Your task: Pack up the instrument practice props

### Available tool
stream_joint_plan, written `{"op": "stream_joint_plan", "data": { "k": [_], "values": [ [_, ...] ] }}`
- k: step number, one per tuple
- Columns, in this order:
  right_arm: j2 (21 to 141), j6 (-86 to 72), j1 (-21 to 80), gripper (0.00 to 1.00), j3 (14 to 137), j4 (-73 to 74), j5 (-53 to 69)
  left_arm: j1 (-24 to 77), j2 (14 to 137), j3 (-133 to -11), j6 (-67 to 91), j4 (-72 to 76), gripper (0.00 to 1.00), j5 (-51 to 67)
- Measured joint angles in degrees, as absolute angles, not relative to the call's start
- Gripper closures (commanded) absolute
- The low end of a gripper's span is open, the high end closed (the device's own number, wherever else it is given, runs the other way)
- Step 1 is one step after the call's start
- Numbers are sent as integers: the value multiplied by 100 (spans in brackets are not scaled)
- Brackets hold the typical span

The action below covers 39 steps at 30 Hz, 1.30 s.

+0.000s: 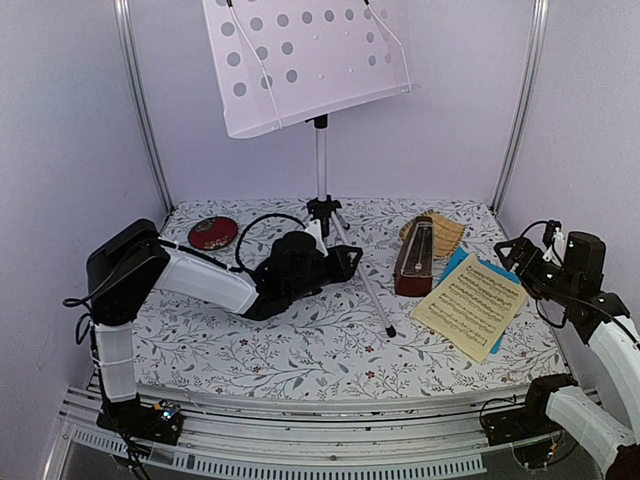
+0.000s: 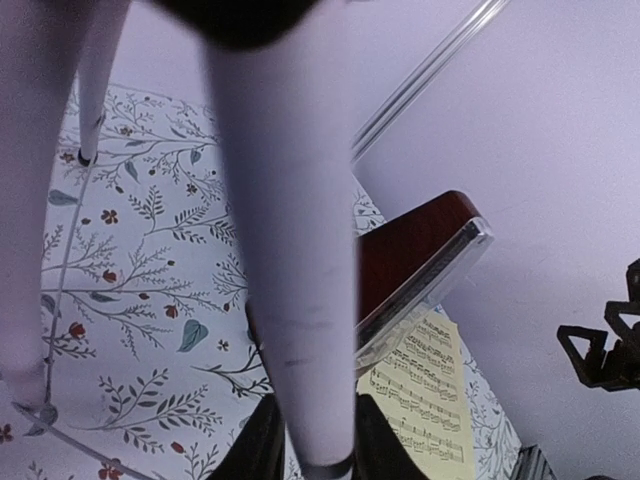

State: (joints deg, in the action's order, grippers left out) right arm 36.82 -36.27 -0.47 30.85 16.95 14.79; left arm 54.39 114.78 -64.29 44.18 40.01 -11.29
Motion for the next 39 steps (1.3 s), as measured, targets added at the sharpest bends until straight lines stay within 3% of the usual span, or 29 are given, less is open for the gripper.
{"op": "stream_joint_plan", "data": {
  "k": [7, 13, 20, 34, 39],
  "values": [
    [3791, -3667, 84, 5, 3065, 1610, 1503, 5463, 11478, -6453, 4569, 4036, 100, -1072],
    [3876, -3734, 266, 5, 3065, 1417, 1577, 5408, 11050, -5892, 4528, 4119, 100, -701],
    [4230, -3806, 860, 6, 3074, 792, 1763, 4995, 10130, -4945, 4123, 3876, 100, 805],
    [6383, -3712, 3070, 7, 4283, -768, 1791, 4069, 9430, -4740, 2591, 2443, 100, 3758],
    [7295, -3704, 3544, 13, 4910, -1299, 1955, 3957, 9437, -4742, 2316, 2370, 66, 4060]
  ]
}}
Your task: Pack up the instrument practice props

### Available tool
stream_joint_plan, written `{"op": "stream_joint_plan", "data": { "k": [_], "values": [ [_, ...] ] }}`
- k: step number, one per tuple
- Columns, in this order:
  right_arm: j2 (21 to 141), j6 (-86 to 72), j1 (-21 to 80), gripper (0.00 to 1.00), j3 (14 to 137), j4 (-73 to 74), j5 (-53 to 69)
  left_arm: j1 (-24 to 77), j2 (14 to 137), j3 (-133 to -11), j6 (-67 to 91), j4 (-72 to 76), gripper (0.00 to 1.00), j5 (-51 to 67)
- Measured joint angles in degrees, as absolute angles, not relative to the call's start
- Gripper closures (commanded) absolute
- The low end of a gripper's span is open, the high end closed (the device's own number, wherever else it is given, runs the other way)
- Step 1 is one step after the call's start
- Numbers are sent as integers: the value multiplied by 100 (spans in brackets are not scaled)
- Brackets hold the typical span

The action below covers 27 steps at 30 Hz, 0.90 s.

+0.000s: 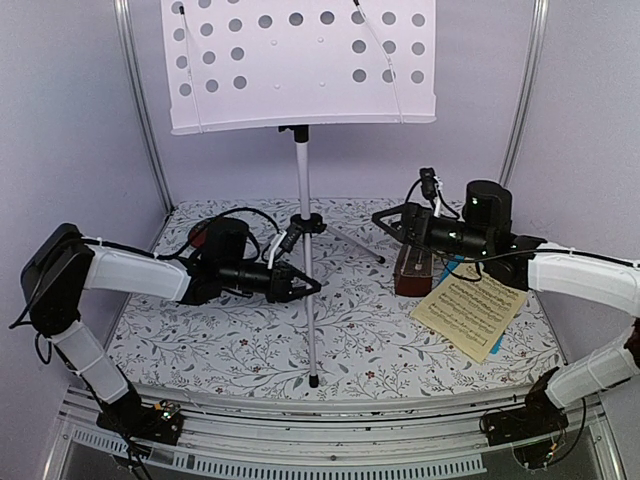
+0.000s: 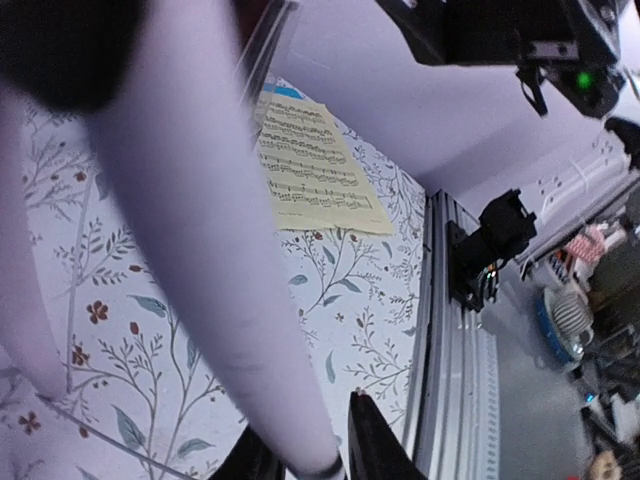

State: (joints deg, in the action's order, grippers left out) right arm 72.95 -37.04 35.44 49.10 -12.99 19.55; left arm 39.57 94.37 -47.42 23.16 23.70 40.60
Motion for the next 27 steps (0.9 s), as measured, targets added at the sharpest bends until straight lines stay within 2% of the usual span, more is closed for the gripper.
{"op": "stream_joint_plan", "data": {
  "k": [3, 5, 8, 11, 13, 18, 27],
  "values": [
    [7937, -3763, 3688, 17, 5297, -1706, 2276, 3957, 9435, -4742, 1800, 2512, 47, 3977],
    [8348, -3819, 3723, 20, 5535, -1920, 2497, 3959, 9389, -4698, 1645, 2626, 40, 3804],
    [8973, -3872, 3752, 26, 5964, -2112, 2818, 3979, 9177, -4473, 1597, 2834, 35, 3354],
    [9487, -3944, 3756, 34, 6335, -2196, 3118, 4080, 8873, -4152, 1643, 3044, 34, 2749],
    [9760, -4003, 3765, 40, 6532, -2226, 3286, 4200, 8779, -4084, 1675, 3098, 36, 2359],
    [10193, -4134, 3806, 45, 6742, -2318, 3673, 4497, 8744, -4075, 1778, 3138, 49, 1708],
    [10438, -4405, 3900, 57, 6934, -2613, 4110, 4563, 8744, -4075, 1863, 3181, 70, 1446]
  ]
}}
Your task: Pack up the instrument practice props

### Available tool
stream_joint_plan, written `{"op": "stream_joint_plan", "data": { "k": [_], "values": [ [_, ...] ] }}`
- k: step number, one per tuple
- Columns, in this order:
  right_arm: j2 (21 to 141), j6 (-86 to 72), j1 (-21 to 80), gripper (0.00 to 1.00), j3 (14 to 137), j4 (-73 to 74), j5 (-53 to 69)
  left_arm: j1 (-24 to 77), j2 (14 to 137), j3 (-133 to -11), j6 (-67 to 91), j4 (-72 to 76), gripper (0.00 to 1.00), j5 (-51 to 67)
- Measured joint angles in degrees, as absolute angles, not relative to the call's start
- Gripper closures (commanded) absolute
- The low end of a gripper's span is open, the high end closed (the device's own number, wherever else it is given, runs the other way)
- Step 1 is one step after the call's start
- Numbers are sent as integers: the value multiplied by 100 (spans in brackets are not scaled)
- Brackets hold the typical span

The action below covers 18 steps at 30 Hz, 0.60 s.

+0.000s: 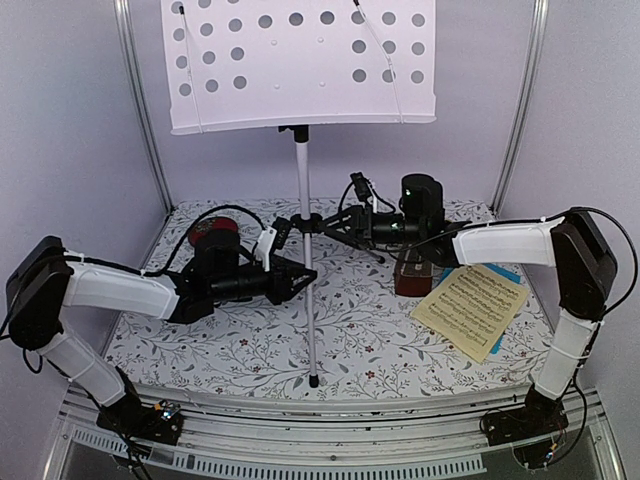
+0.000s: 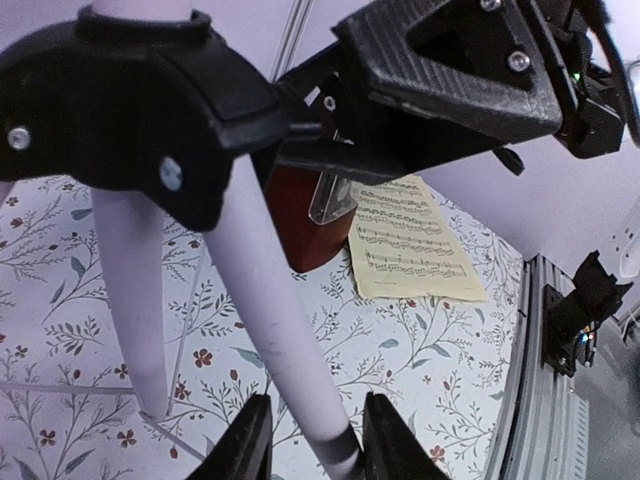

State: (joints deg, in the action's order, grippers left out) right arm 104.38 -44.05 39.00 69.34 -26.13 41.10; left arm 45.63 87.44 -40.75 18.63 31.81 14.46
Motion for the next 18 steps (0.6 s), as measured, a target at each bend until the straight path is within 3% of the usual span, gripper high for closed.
{"op": "stream_joint_plan", "data": {
  "k": [8, 14, 18],
  "values": [
    [10530, -4552, 3900, 66, 6973, -2777, 4099, 4606, 8744, -4075, 1955, 3227, 83, 1439],
    [10608, -4571, 3900, 66, 6980, -2842, 4056, 4622, 8744, -4075, 2143, 3229, 84, 1439],
    [10621, -4591, 3900, 74, 6980, -2891, 4018, 4624, 8744, -4075, 2185, 3227, 87, 1431]
  ]
}}
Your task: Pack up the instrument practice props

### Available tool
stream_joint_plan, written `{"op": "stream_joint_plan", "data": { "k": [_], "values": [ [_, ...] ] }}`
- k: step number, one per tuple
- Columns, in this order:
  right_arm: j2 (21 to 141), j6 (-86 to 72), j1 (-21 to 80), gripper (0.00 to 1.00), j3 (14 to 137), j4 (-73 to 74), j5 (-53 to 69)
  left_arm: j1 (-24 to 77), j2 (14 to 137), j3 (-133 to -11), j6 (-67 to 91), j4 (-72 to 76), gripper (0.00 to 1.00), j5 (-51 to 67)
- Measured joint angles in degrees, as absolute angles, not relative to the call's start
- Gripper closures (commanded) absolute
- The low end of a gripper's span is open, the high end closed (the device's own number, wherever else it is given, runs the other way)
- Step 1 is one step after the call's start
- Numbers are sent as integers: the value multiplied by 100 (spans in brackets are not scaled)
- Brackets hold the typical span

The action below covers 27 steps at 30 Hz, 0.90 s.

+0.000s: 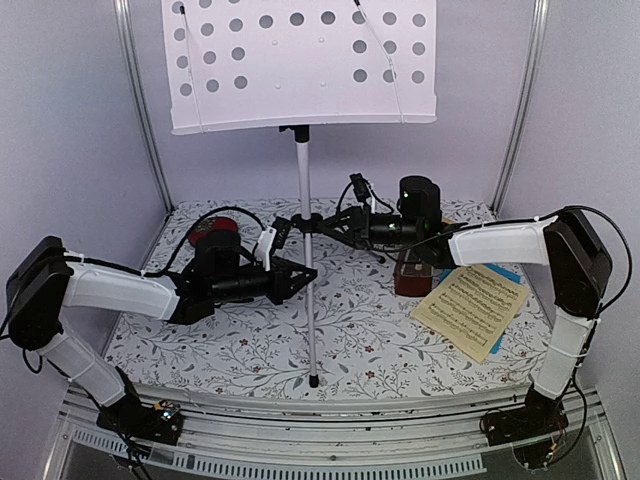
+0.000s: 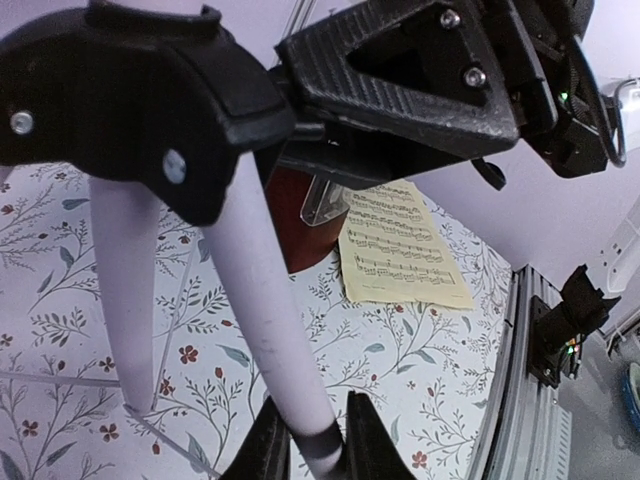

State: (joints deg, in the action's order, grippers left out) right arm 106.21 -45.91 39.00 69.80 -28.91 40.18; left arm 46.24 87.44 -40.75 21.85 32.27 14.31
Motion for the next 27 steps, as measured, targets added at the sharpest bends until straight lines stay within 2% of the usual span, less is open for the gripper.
{"op": "stream_joint_plan", "data": {
  "k": [5, 8, 18, 27],
  "values": [
    [10621, -4602, 3900, 91, 6980, -2943, 3911, 4624, 8744, -4075, 2235, 3227, 87, 1426],
    [10619, -4504, 3900, 96, 6976, -3009, 3833, 4624, 8744, -4075, 2252, 3225, 87, 1402],
    [10484, -3356, 3968, 97, 6705, -3253, 3393, 4633, 8744, -4075, 2274, 3223, 89, 1372],
    [10256, -436, 4414, 98, 6871, -2488, 2018, 4622, 8731, -4075, 2281, 3208, 89, 1234]
  ]
}}
